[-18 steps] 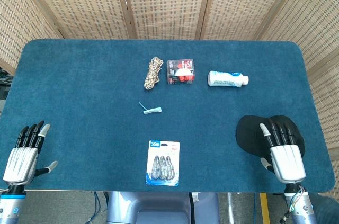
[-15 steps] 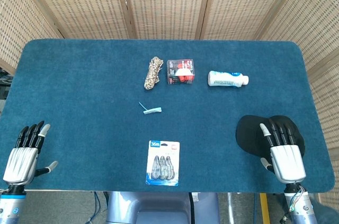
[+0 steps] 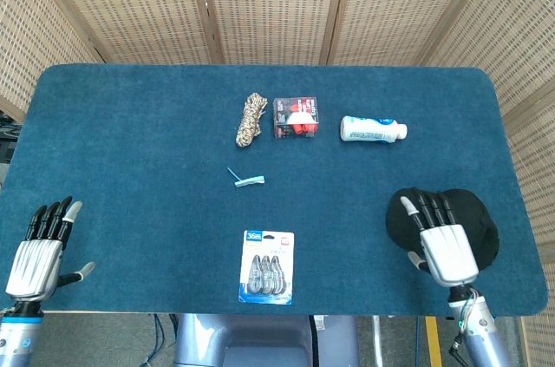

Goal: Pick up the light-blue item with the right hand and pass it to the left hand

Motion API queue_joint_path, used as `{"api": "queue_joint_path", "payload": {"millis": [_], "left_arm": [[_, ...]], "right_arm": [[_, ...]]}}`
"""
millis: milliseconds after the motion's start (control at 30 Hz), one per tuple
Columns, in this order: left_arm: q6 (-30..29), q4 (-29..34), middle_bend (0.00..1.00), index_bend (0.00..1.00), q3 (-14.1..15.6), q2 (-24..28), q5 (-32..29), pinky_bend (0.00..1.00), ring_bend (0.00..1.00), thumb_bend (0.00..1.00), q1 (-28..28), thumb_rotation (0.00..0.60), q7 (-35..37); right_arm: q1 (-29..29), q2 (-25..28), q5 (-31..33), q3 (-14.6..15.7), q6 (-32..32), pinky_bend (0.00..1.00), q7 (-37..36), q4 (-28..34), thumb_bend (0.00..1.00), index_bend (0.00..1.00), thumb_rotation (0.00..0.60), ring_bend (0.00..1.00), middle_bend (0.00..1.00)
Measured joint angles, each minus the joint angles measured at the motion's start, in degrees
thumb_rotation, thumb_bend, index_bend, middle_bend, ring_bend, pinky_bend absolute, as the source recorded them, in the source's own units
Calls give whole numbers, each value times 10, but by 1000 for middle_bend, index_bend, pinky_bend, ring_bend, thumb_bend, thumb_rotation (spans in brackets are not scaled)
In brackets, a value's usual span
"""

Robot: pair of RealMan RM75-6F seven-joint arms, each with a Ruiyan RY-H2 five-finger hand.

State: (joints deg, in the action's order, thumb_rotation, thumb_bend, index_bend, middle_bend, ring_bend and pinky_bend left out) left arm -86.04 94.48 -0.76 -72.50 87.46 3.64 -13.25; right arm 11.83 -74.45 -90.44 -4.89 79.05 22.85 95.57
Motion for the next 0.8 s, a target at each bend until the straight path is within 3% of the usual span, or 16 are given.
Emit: {"api": "queue_joint_path", "payload": {"millis": [167,367,600,667,800], "left_arm": [[5,1,0,0,-10,-4,-12,0,0,0,5,600,-8],[19,-3,0,0,-22,-12,-42,0,0,0,11,600,-17],[39,-9,0,0,-41,-17,-82,0,0,0,22,600,-22],[46,-11,0,0,-46,-18,-94,0,0,0,26,600,-23],[59,-16,0,0,-53,-20,-113,0,0,0,31,600,-22]], "right_arm": [[76,-10,17,-40,-92,0,-13,1,0,167,600,0,0],[196,-52,80,-101,-229,0,-17,-25,0,238,600,0,0],[338,-159,192,-160,-340,0,11,-131,65,288,600,0,0],[367,-188,219,-170,-357,0,18,-162,132,307,600,0,0],[422,-244,264,-184,-381,0,34,-238,156,342,600,0,0]]}}
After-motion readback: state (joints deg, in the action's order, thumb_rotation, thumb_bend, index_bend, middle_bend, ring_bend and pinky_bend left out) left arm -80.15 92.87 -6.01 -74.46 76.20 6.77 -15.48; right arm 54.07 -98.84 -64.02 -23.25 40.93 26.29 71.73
